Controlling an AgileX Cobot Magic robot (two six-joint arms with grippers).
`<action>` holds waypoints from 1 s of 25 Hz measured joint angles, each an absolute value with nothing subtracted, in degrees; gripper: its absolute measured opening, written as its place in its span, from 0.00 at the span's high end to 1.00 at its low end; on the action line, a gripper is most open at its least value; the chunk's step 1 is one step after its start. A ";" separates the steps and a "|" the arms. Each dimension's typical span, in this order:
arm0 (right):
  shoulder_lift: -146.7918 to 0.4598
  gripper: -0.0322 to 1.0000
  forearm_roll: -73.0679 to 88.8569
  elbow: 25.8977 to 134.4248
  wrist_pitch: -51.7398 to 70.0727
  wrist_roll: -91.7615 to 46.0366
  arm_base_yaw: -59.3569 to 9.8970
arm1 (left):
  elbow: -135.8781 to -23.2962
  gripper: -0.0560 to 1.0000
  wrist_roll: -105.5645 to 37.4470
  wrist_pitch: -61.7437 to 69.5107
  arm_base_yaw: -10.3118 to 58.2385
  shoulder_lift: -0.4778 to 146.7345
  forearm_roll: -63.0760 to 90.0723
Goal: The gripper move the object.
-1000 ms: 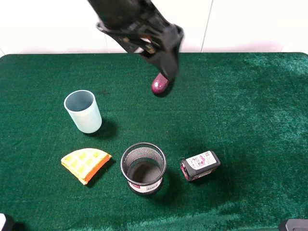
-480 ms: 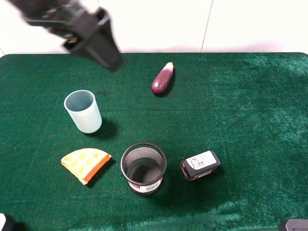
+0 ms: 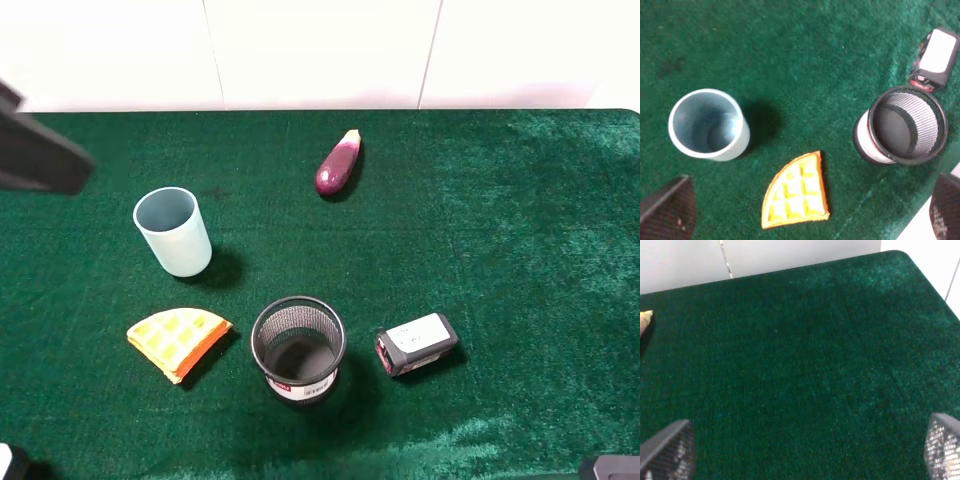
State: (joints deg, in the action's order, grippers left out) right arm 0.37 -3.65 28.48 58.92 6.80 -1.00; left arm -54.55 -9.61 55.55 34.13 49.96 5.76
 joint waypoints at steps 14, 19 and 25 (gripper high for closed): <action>0.37 0.30 -3.65 28.48 58.92 6.80 -1.00 | -37.85 0.06 0.00 56.44 23.10 22.78 0.47; 0.37 0.30 -3.65 28.48 58.92 6.80 -1.00 | -35.44 0.06 -1.15 59.10 14.29 16.67 0.00; 0.37 0.30 -3.70 28.48 58.92 6.80 -1.00 | -33.47 0.06 -2.16 60.22 5.64 10.25 0.00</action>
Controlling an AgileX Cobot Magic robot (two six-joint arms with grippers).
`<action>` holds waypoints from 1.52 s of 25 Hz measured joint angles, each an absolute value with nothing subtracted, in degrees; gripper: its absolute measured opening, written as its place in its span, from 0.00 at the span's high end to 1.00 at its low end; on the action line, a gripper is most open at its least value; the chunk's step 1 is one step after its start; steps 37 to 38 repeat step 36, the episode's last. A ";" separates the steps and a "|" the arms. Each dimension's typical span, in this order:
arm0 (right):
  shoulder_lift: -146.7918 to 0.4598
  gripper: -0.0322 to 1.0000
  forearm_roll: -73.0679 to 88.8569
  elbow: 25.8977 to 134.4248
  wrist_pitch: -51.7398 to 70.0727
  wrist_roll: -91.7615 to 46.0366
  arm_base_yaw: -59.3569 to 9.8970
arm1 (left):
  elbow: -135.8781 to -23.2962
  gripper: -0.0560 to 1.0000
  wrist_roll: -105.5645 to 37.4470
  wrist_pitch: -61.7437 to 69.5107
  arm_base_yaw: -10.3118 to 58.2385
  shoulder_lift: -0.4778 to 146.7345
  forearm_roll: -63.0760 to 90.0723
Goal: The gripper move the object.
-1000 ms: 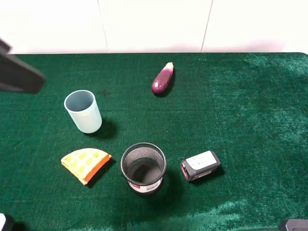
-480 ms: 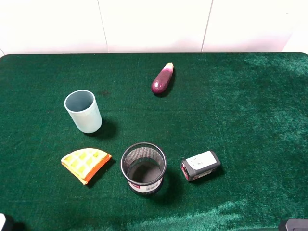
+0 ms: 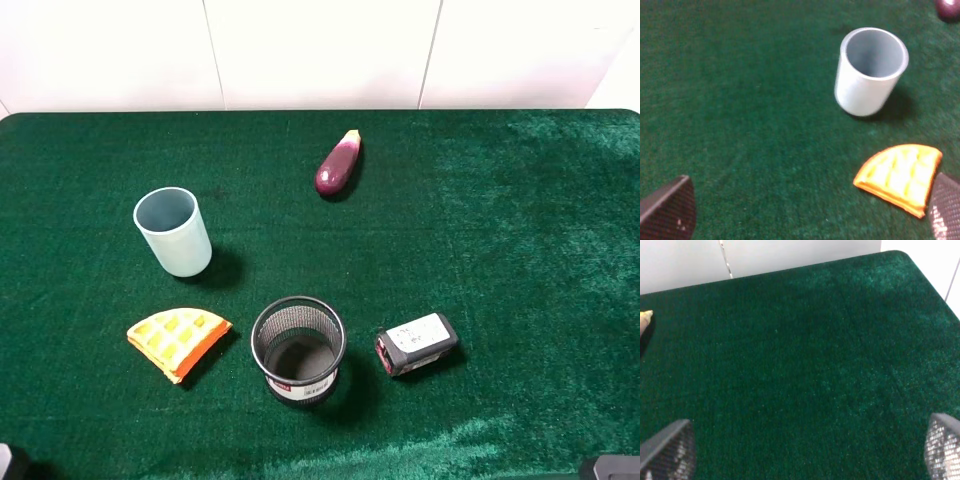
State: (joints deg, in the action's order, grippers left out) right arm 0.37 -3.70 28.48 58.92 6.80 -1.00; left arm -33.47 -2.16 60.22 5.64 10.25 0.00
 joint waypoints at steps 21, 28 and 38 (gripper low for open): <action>0.37 0.30 -3.70 28.48 58.92 6.80 -1.00 | -28.68 0.06 -2.26 60.92 2.50 -0.34 -0.30; 0.37 0.30 -3.65 28.48 58.92 6.80 -1.00 | -28.68 0.06 -2.26 60.92 2.50 -0.34 -0.30; 0.37 0.30 -3.65 28.48 58.92 6.80 -1.00 | -28.68 0.06 -2.26 60.92 2.50 -0.34 -0.30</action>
